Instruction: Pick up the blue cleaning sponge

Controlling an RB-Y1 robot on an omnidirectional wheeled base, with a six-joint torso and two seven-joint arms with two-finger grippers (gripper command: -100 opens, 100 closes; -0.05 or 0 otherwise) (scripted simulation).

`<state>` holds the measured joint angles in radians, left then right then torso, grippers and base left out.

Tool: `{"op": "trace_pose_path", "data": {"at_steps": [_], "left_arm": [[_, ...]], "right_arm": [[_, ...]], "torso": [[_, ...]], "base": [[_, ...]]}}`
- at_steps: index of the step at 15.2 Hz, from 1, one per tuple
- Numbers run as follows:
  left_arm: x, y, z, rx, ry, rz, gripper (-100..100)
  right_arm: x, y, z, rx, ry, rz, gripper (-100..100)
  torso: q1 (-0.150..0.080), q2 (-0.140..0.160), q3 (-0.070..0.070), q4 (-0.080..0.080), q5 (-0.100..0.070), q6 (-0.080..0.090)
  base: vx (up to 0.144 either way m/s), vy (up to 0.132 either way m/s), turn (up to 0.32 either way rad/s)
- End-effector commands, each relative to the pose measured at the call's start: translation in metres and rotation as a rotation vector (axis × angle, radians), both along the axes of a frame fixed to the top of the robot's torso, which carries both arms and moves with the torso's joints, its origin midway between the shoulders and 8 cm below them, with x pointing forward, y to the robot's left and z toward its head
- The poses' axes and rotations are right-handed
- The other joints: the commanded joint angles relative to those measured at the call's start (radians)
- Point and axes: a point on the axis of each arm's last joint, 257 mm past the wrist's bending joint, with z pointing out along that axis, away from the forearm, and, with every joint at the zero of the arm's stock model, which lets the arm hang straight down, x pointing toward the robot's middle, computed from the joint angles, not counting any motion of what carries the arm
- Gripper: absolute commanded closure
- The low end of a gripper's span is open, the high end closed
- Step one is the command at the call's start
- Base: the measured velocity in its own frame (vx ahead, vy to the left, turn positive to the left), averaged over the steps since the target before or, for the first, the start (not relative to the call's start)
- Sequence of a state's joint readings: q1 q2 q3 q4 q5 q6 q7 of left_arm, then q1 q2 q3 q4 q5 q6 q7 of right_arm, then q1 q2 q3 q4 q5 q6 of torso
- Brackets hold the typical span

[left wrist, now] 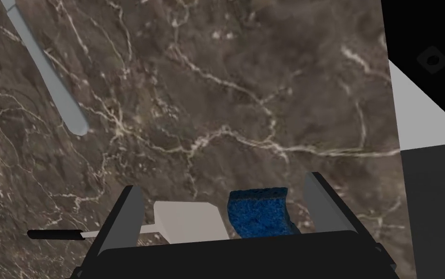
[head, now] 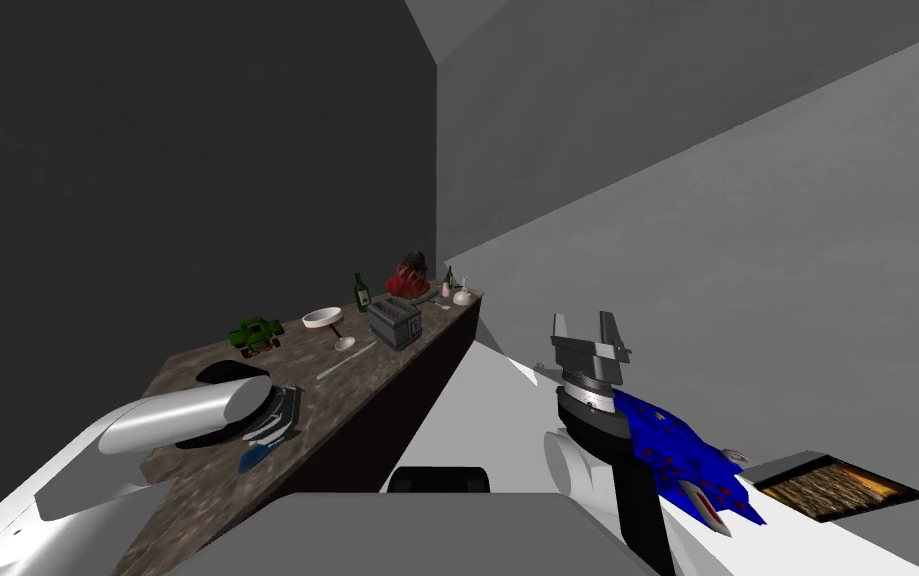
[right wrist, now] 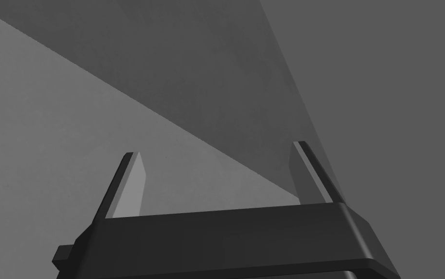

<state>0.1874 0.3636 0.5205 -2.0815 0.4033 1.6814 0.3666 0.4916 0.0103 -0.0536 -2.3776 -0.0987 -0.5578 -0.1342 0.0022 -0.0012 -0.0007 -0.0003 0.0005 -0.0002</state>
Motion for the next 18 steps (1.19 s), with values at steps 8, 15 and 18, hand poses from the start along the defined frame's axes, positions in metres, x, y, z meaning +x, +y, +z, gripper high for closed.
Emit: {"op": "trace_pose_path", "data": {"at_steps": [8, 15, 18], "left_arm": [[-0.034, -0.007, -0.007, -0.069, 0.137, 0.037, -100], [-0.044, -0.008, -0.017, -0.093, 0.190, 0.048, -100], [-0.040, -0.006, -0.029, -0.091, 0.189, 0.048, -100]], "right_arm": [[0.000, 0.000, 0.000, 0.000, 0.000, 0.000, 0], [0.000, 0.000, 0.000, 0.000, 0.000, 0.000, 0], [0.000, 0.000, 0.000, 0.000, 0.000, 0.000, 0]], "torso": [[0.000, 0.000, 0.000, 0.000, 0.000, 0.000], [-0.001, 0.000, 0.000, 0.000, 0.000, 0.000], [-0.003, 0.001, 0.001, 0.000, -0.001, 0.000]], "base": [[0.014, 0.033, -0.035], [0.006, 0.022, -0.015], [-0.012, -0.010, 0.001]]}}
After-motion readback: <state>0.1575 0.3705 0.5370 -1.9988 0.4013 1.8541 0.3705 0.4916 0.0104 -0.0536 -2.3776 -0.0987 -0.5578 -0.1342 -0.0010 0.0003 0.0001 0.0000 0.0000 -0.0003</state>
